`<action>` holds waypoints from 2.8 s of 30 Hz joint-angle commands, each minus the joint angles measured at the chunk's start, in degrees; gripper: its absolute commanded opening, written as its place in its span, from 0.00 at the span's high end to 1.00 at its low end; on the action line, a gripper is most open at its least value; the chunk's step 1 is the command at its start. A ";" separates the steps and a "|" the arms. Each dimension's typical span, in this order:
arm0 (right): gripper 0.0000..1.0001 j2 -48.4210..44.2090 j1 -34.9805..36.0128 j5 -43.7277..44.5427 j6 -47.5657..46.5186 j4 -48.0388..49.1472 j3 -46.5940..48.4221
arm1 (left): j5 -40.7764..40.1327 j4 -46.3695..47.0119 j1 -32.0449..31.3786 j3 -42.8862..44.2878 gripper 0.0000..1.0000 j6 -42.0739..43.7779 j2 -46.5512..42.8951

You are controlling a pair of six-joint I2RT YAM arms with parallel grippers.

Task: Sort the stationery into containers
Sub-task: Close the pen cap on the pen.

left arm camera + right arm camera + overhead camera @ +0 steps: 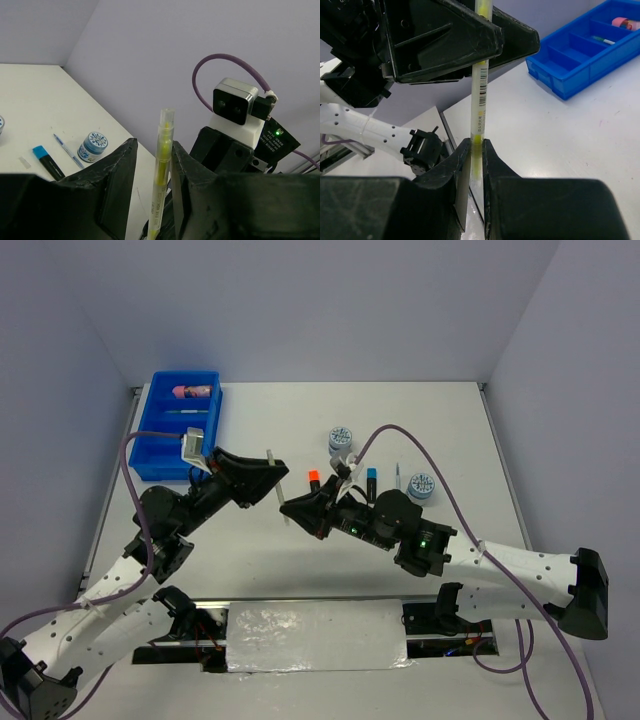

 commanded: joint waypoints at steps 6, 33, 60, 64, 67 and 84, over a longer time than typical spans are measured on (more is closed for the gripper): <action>1.00 -2.34 -0.16 4.00 -2.10 2.15 3.34 | 4.12 1.24 -0.24 0.56 0.49 1.35 -0.03; 1.00 -0.76 -0.16 -5.66 -4.22 -0.49 5.19 | 13.98 4.25 -0.15 3.01 0.33 5.30 0.06; 1.00 1.53 -0.16 -8.30 -3.16 -4.70 5.19 | 3.60 -0.70 -0.24 6.80 0.37 10.67 -1.71; 1.00 1.88 -0.16 -8.21 -3.33 -5.32 5.72 | 4.13 -0.25 -0.15 6.36 0.64 10.41 -1.09; 1.00 1.79 -0.16 -7.77 -3.60 -5.67 6.16 | 4.83 -0.95 -0.24 6.53 0.88 10.32 -0.65; 1.00 8.55 -6.05 -4.33 -5.88 -4.71 29.52 | 6.68 6.95 -2.61 -8.58 1.00 2.85 0.23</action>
